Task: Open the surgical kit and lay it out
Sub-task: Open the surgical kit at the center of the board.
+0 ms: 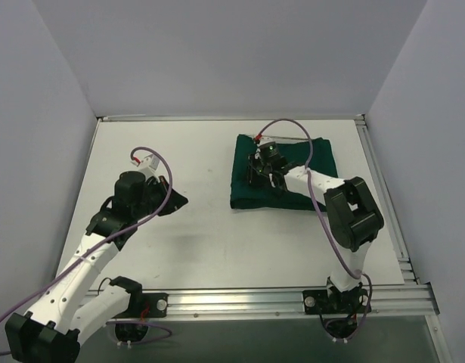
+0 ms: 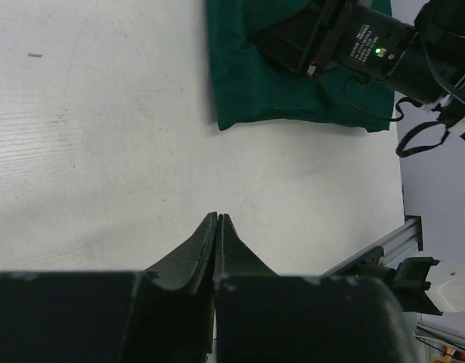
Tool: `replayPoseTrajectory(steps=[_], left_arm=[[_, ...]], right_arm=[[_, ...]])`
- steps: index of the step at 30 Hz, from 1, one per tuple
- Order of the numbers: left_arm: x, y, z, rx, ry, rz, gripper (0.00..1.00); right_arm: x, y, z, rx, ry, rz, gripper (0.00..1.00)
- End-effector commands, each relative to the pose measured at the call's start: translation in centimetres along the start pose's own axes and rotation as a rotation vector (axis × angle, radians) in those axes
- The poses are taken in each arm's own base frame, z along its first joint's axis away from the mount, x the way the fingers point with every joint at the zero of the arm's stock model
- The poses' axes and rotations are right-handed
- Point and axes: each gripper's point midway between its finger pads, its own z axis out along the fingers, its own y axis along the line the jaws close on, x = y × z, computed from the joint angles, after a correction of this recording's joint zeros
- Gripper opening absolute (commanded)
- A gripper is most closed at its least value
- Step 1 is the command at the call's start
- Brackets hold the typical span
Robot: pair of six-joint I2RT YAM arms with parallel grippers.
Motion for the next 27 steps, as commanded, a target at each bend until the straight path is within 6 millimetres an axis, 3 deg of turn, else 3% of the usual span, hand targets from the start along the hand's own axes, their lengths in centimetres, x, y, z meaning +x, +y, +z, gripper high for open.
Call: replayPoseTrajectory(steps=[1, 3, 4, 5, 6, 7, 8, 9, 10, 11, 13, 14, 15, 17, 18, 19, 21, 23, 24, 27], left_arm=[[-1.7, -1.1, 0.2, 0.016, -0.034, 0.016, 0.06], [-1.6, -1.2, 0.6, 0.018, -0.018, 0.015, 0.12], [-1.6, -1.3, 0.6, 0.019, -0.016, 0.016, 0.14], [-1.6, -1.3, 0.7, 0.020, -0.013, 0.016, 0.18], [-1.7, -1.6, 0.8, 0.032, -0.011, 0.017, 0.21], [-1.7, -1.6, 0.9, 0.034, -0.010, 0.016, 0.28], [-1.6, -1.6, 1.0, 0.038, -0.006, 0.017, 0.30], [-1.7, -1.9, 1.2, 0.054, -0.002, 0.020, 0.33], [-1.7, -1.9, 1.4, 0.057, 0.001, 0.025, 0.36], [-1.6, -2.0, 1.7, 0.061, 0.006, 0.025, 0.41], [-1.8, -2.3, 2.7, 0.073, 0.021, 0.017, 0.46], [-1.8, -2.5, 3.1, 0.083, 0.032, 0.014, 0.47], [-1.7, -2.5, 4.1, 0.083, 0.055, 0.007, 0.47], [-2.0, -3.5, 4.6, 0.112, 0.071, -0.005, 0.36], [-2.0, -3.5, 5.3, 0.111, 0.082, -0.009, 0.25], [-2.1, -3.6, 5.5, 0.114, 0.084, -0.014, 0.20], [-2.3, -3.7, 5.8, 0.112, 0.078, -0.018, 0.08], [-2.4, -3.5, 5.9, 0.095, 0.079, -0.028, 0.04], [-2.4, -3.5, 5.9, 0.089, 0.084, -0.028, 0.02], [-2.5, -3.5, 5.3, 0.081, 0.079, -0.021, 0.02]], right_arm=[[-2.5, -1.4, -3.0, 0.055, -0.029, 0.012, 0.29], [-6.1, -2.7, -5.5, 0.084, -0.107, 0.056, 0.43], [-6.5, -3.4, -6.6, 0.111, -0.118, 0.087, 0.49], [-8.4, -4.5, -8.9, 0.138, -0.183, 0.118, 0.59], [-8.3, -5.6, -10.1, 0.181, -0.186, 0.144, 0.70], [-7.3, -7.2, -11.0, 0.231, -0.164, 0.172, 0.71], [-7.8, -9.0, -12.9, 0.262, -0.196, 0.219, 0.72], [-7.5, -10.3, -13.8, 0.286, -0.200, 0.240, 0.72], [-6.0, -11.7, -14.1, 0.313, -0.171, 0.257, 0.72], [-6.0, -12.6, -15.1, 0.331, -0.186, 0.257, 0.72], [-5.3, -16.3, -16.7, 0.433, -0.195, 0.309, 0.71], [-5.3, -17.8, -17.5, 0.478, -0.207, 0.335, 0.68], [-5.5, -19.8, -18.2, 0.514, -0.229, 0.384, 0.59], [-6.3, -22.6, -18.7, 0.567, -0.265, 0.429, 0.41], [-6.5, -23.9, -19.0, 0.606, -0.272, 0.448, 0.10], [-7.1, -25.4, -19.3, 0.640, -0.300, 0.471, 0.00], [-7.5, -27.1, -18.2, 0.658, -0.294, 0.481, 0.00], [-6.6, -29.1, -16.3, 0.672, -0.223, 0.506, 0.00], [-7.6, -29.6, -16.1, 0.675, -0.229, 0.506, 0.00], [-6.8, -31.6, -14.3, 0.682, -0.181, 0.504, 0.00]])
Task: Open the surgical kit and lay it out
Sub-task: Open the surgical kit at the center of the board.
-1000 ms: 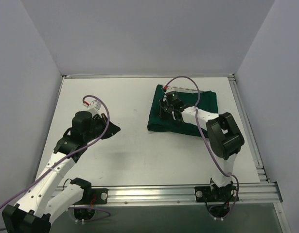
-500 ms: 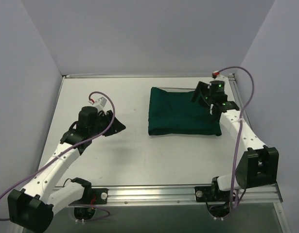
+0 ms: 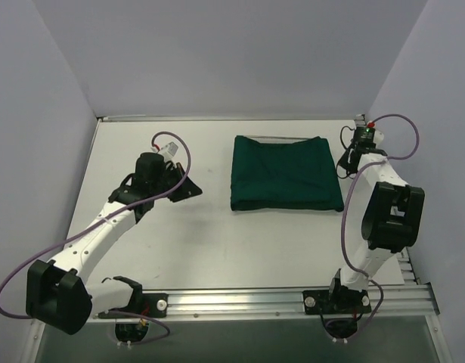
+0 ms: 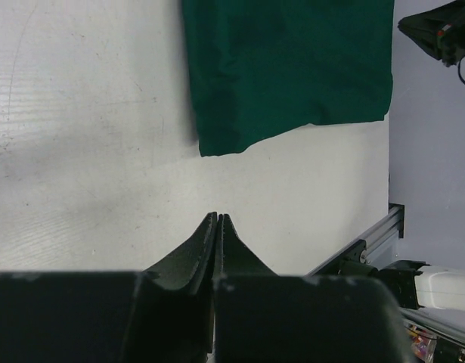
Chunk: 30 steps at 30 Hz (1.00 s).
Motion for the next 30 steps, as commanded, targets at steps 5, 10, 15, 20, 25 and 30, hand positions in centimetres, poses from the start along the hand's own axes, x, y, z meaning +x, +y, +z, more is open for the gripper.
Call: replayPoseTrajectory(steps=[5, 10, 15, 20, 25, 30], left_arm=[[-2.0, -2.5, -2.4, 0.050, -0.084, 0.050, 0.03], [-2.1, -2.0, -3.7, 0.013, -0.111, 0.067, 0.03], [-2.1, -1.9, -4.9, -0.004, -0.137, 0.069, 0.04], [-2.2, -1.4, -5.1, -0.033, -0.140, 0.074, 0.05], [-2.5, -1.0, -5.0, -0.061, -0.145, 0.085, 0.05], [-3.0, -1.3, -4.7, -0.059, -0.140, 0.113, 0.17]], right_arm=[[0.1, 1.7, 3.8, -0.093, 0.066, -0.043, 0.00], [2.3, 4.8, 4.4, -0.205, 0.123, -0.060, 0.00], [5.7, 8.7, 3.4, -0.277, 0.176, -0.091, 0.00], [7.9, 11.9, 2.2, -0.360, 0.181, -0.021, 0.00], [10.2, 15.3, 0.6, -0.432, 0.210, -0.020, 0.00], [6.8, 13.6, -1.8, -0.370, 0.102, -0.071, 0.19]])
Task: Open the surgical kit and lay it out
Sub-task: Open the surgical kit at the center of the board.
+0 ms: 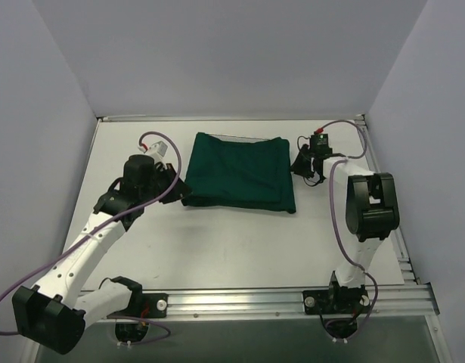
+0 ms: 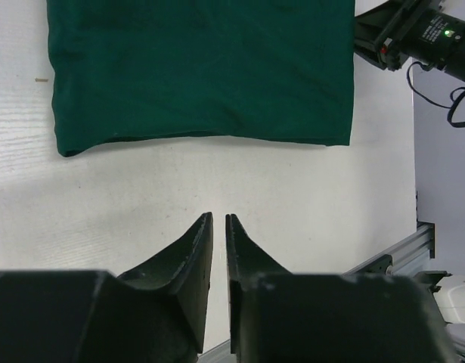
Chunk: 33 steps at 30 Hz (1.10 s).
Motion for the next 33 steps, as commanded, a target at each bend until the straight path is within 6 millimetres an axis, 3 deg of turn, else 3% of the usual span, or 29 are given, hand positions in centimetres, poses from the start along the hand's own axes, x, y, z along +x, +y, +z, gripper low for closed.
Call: replayPoseTrajectory(steps=[1, 2, 4, 5, 8, 10, 13, 15, 18, 25, 33], left_arm=[[-2.0, -1.6, -0.5, 0.033, -0.039, 0.063, 0.22], [-2.0, -2.0, -0.5, 0.049, -0.035, 0.073, 0.30], [-2.2, -2.2, -0.3, 0.058, -0.027, 0.091, 0.38], [-2.2, -2.5, -0.3, 0.070, -0.022, 0.102, 0.44], [-2.2, -2.9, 0.2, 0.089, -0.005, 0.131, 0.47], [-2.1, -3.5, 0.3, 0.112, 0.005, 0.155, 0.47], [-1.7, -4.5, 0.7, 0.146, 0.026, 0.183, 0.48], [-1.3, -5.2, 1.0, 0.162, 0.037, 0.202, 0.51], [-1.2, -6.0, 1.2, 0.182, 0.045, 0.216, 0.55], [0.2, -8.5, 1.9, 0.215, 0.077, 0.271, 0.57], [1.1, -9.6, 2.4, 0.239, 0.102, 0.275, 0.55]], right_arm=[[-4.7, 0.4, -5.6, 0.044, -0.142, -0.055, 0.28], [-5.0, -0.2, -6.6, 0.085, -0.152, -0.080, 0.46], [-5.0, 0.3, -9.1, 0.073, -0.150, -0.126, 0.55], [-3.7, 1.0, -9.5, 0.014, -0.106, -0.133, 0.59], [-0.8, 2.6, -11.6, -0.086, -0.056, -0.143, 0.60], [0.9, 5.2, -13.2, -0.216, -0.034, -0.136, 0.59], [3.7, 5.9, -13.9, -0.270, 0.030, -0.133, 0.59], [5.5, 6.4, -13.9, -0.301, 0.073, -0.127, 0.59], [6.5, 6.8, -14.4, -0.321, 0.083, -0.127, 0.60], [9.8, 4.9, -13.4, -0.310, 0.141, -0.116, 0.62], [11.1, 5.9, -12.4, -0.397, 0.167, -0.087, 0.52]])
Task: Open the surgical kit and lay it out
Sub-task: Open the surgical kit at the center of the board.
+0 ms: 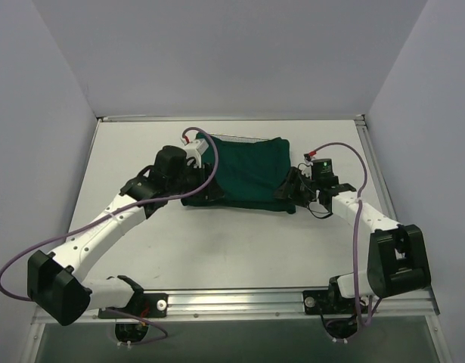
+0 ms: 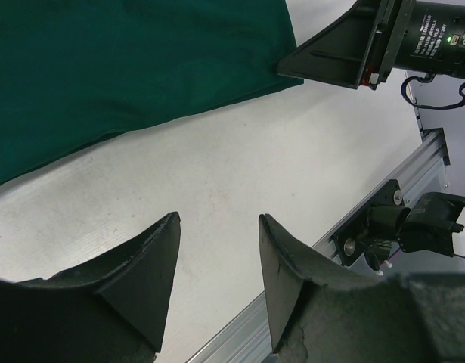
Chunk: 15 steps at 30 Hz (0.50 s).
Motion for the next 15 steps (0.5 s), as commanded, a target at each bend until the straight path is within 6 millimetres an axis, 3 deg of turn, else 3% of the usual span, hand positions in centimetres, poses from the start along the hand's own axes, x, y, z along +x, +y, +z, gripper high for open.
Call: replayPoseTrajectory(steps=[1, 8, 9, 12, 13, 15], left_arm=[[-2.5, -2.1, -0.3, 0.049, -0.073, 0.047, 0.54], [-1.9, -2.6, 0.9, 0.041, -0.036, 0.076, 0.53], [-2.6, -2.8, 0.9, 0.027, -0.052, 0.085, 0.53], [-2.3, -3.1, 1.7, -0.002, -0.041, 0.122, 0.58], [-2.7, -3.4, 1.8, -0.024, -0.066, 0.152, 0.61], [-3.1, -3.7, 2.0, -0.029, -0.100, 0.185, 0.64]], right_arm=[[-0.3, 2.0, 0.3, -0.102, -0.017, -0.006, 0.51], [-0.2, 2.2, 1.0, -0.101, -0.018, -0.003, 0.42], [-0.2, 2.2, 1.1, -0.103, -0.018, -0.004, 0.39], [-0.2, 2.3, 1.4, -0.109, -0.012, -0.004, 0.24], [-0.4, 2.6, 1.2, -0.116, -0.019, -0.007, 0.14], [-0.8, 3.2, 1.0, -0.134, -0.028, -0.006, 0.03]])
